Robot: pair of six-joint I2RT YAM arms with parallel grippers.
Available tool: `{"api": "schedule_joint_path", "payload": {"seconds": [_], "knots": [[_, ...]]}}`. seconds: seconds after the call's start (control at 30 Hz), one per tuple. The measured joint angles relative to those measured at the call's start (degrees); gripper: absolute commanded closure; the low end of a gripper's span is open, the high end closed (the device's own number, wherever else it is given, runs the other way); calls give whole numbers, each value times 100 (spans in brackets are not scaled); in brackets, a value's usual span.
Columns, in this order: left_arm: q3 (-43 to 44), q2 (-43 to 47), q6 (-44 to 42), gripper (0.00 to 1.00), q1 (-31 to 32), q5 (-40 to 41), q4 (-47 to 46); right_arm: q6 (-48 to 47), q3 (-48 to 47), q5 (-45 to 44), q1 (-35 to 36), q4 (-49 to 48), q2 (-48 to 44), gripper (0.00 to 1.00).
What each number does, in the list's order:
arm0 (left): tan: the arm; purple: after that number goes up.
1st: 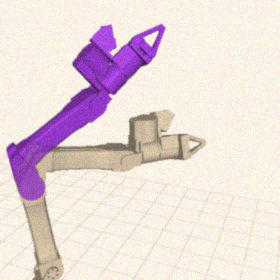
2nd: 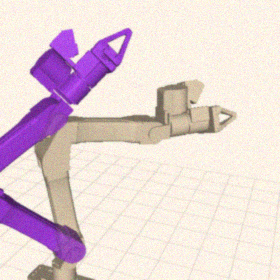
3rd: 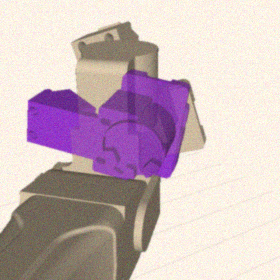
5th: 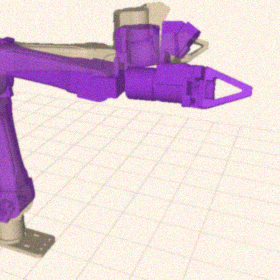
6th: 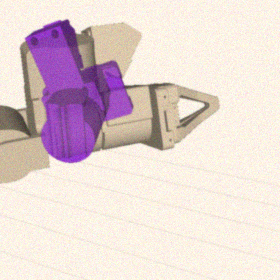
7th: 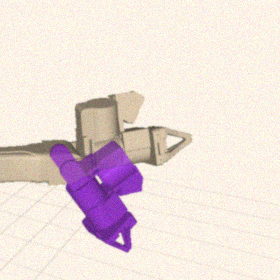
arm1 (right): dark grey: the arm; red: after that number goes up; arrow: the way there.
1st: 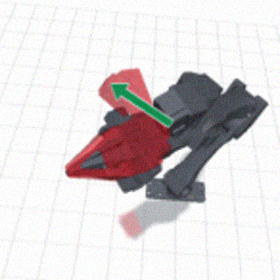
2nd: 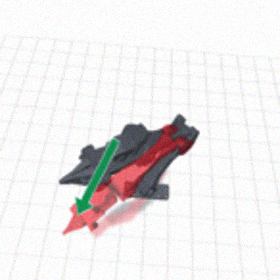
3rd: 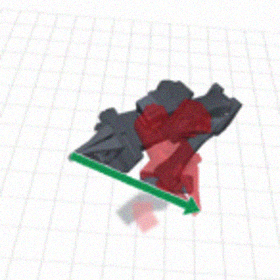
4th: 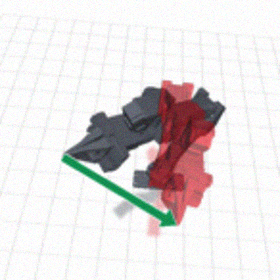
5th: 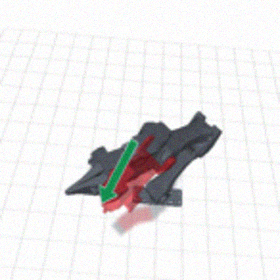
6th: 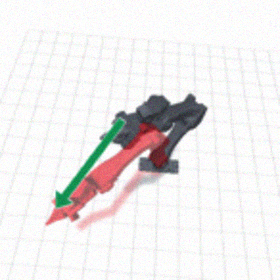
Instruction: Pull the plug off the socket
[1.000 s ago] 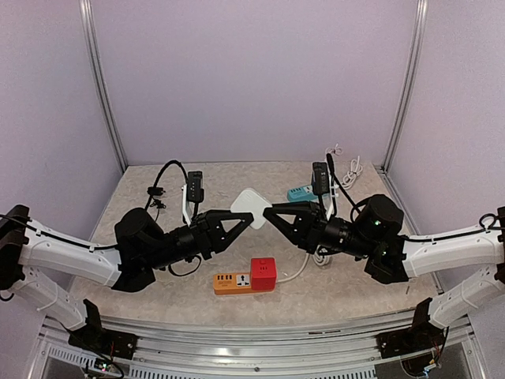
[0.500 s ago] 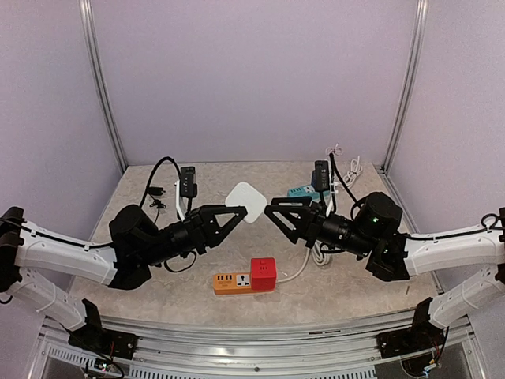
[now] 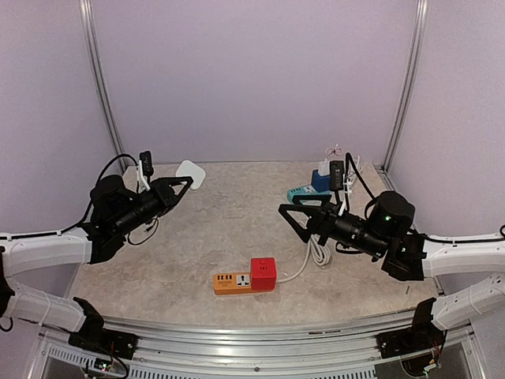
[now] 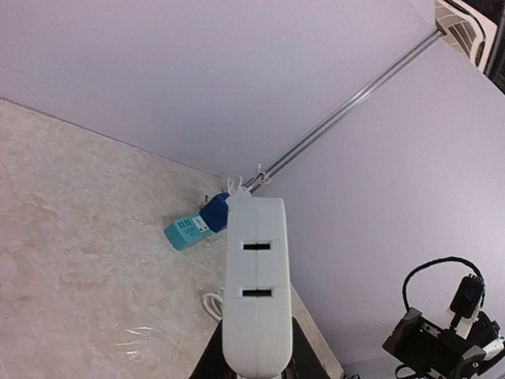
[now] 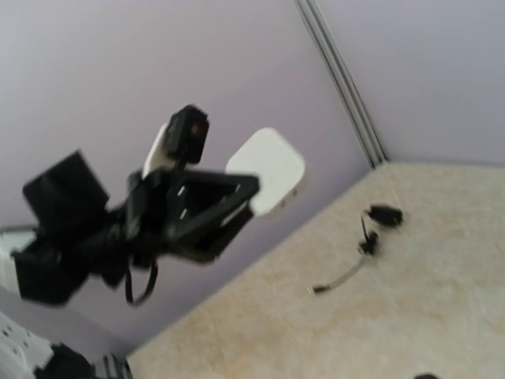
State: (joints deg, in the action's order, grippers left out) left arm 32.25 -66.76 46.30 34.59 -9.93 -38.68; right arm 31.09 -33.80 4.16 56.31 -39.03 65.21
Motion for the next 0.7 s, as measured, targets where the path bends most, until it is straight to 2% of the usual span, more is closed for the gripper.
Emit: {"api": "schedule_joint_path", "payload": {"seconds": [0.17,0.33,0.5,0.7], "knots": [[90,-289,385,100,-957,-136,776,-28,181,-39,-9,199,-2,13],[632,-1316,767,100,-1665,-614,1141,-46,262,-57,-11,267,-2,14],[1180,-2507,1049,100,-1891,-1099,1108,-50,295,-59,-20,273,-7,14],[1781,-3560,1231,94,-2197,-1517,1119,-61,411,-70,-37,275,-79,14]]}}
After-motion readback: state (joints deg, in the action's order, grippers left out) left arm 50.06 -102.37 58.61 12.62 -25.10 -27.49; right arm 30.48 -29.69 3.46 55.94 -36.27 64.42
